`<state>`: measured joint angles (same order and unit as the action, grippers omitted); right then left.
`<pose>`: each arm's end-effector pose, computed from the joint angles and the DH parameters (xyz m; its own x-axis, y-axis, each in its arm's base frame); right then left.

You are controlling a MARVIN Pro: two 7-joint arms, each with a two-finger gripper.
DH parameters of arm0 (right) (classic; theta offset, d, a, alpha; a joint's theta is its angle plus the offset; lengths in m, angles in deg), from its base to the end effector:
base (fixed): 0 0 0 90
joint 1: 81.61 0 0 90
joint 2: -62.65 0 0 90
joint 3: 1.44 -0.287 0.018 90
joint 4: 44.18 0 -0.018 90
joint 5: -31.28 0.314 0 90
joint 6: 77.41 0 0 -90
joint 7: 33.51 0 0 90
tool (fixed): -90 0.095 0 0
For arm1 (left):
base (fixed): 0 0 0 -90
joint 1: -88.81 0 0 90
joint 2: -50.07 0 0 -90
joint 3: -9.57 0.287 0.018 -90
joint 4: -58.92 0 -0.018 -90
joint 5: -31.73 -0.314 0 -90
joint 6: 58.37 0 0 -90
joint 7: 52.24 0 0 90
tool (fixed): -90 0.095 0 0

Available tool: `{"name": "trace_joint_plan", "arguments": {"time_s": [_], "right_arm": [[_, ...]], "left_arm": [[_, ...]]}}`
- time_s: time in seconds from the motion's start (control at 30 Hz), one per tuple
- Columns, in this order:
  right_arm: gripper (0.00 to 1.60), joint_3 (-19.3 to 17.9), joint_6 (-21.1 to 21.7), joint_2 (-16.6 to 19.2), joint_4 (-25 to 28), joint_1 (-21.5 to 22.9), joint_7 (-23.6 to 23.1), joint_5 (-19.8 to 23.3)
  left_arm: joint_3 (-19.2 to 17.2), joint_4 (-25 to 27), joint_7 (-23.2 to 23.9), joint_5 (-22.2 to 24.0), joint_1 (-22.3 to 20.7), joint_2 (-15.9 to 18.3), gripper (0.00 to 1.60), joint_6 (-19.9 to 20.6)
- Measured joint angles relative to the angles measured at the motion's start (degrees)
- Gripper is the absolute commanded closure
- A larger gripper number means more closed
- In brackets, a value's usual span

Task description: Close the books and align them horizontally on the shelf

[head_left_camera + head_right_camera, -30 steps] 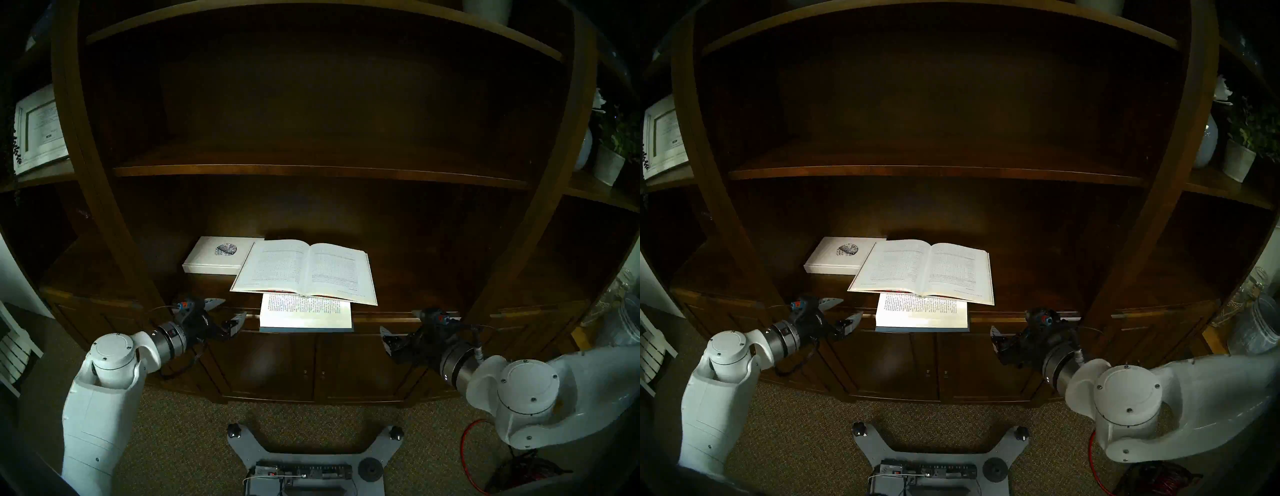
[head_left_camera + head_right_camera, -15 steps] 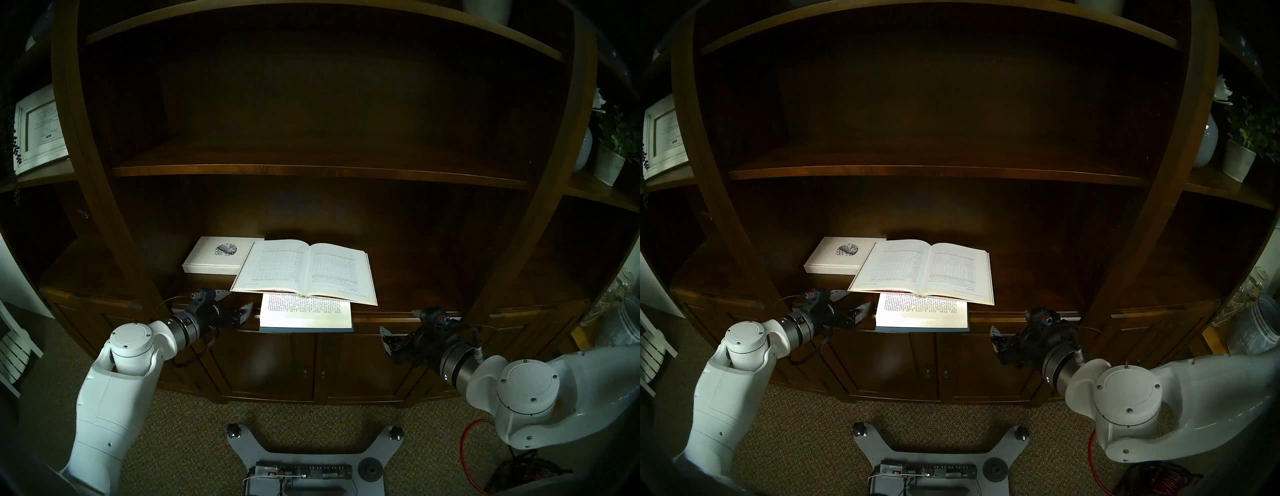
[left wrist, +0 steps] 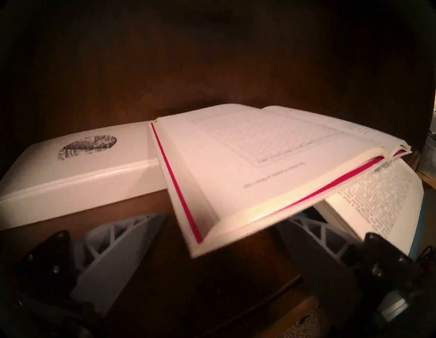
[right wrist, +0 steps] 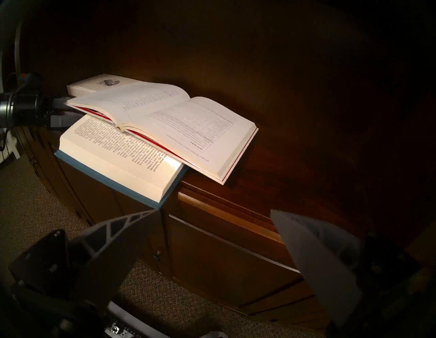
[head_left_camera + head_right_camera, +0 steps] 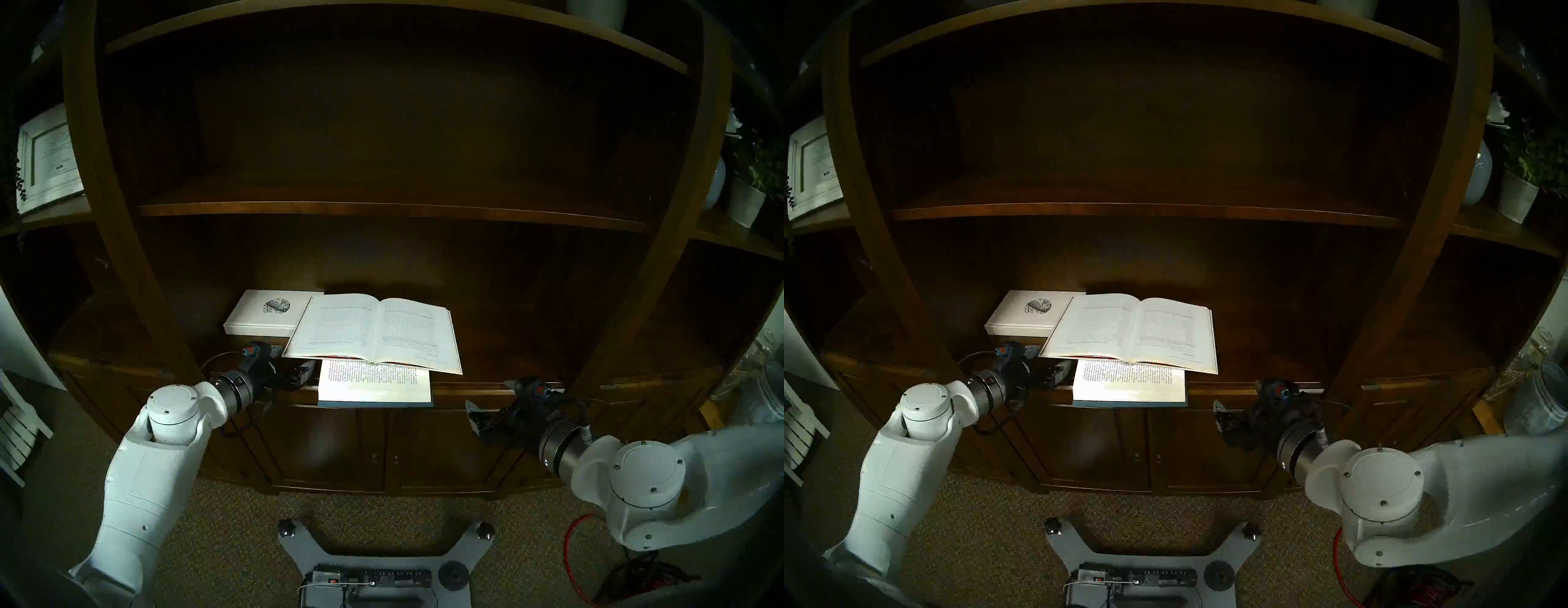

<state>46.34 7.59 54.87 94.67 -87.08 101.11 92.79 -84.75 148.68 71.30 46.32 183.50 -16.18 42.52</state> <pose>0.2281 -0.0147 -0.2383 0.4165 0.2948 0.8600 0.3754 -0.9173 0.1327 0.3874 0.1024 -0.3241 0.2528 -0.1433 0.9568 -0.4829 -0.8757 -0.0036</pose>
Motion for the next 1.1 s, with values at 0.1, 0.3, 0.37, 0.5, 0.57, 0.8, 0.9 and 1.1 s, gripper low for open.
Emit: {"name": "trace_joint_plan", "arguments": {"time_s": [0.1, 0.3, 0.37, 0.5, 0.57, 0.8, 0.9, 1.1], "right_arm": [[0.0, 0.0, 0.0, 0.0, 0.0, 0.0, 0.0, 0.0], [0.0, 0.01, 0.0, -0.01, 0.0, 0.0, 0.01, 0.01], [0.0, 0.01, 0.0, -0.01, 0.0, 0.0, 0.01, 0.01], [0.0, 0.01, 0.0, -0.01, 0.0, 0.0, 0.01, 0.01], [0.0, 0.01, 0.0, -0.01, 0.0, 0.0, 0.01, 0.01], [0.0, 0.01, 0.0, -0.01, 0.0, 0.0, 0.01, 0.01], [0.0, 0.01, 0.0, -0.01, 0.0, 0.0, 0.01, 0.01], [0.0, 0.02, 0.0, -0.01, 0.0, 0.0, 0.02, 0.02]], "left_arm": [[-0.4, 1.6, 0.58, 0.5, 0.04, -0.19, 0.0, -0.19], [-1.54, 5.21, 1.88, 1.67, 0.52, -0.45, 0.0, -0.39], [-2.03, 6.57, 2.14, 2.0, 0.84, -0.52, 0.0, -0.26], [-2.99, 9.25, 2.31, 2.49, 1.57, -0.7, 0.0, 0.47], [-3.37, 10.84, 2.32, 2.71, 1.91, -0.86, 0.0, 1.27], [-2.01, 14.3, 2.21, 2.82, 1.27, -1.72, 0.0, 4.1], [0.19, 15.48, 1.81, 2.5, 0.2, -2.36, 0.0, 5.1], [5.11, 17.24, 0.4, 0.75, -2.07, -3.99, 0.0, 6.78]]}}
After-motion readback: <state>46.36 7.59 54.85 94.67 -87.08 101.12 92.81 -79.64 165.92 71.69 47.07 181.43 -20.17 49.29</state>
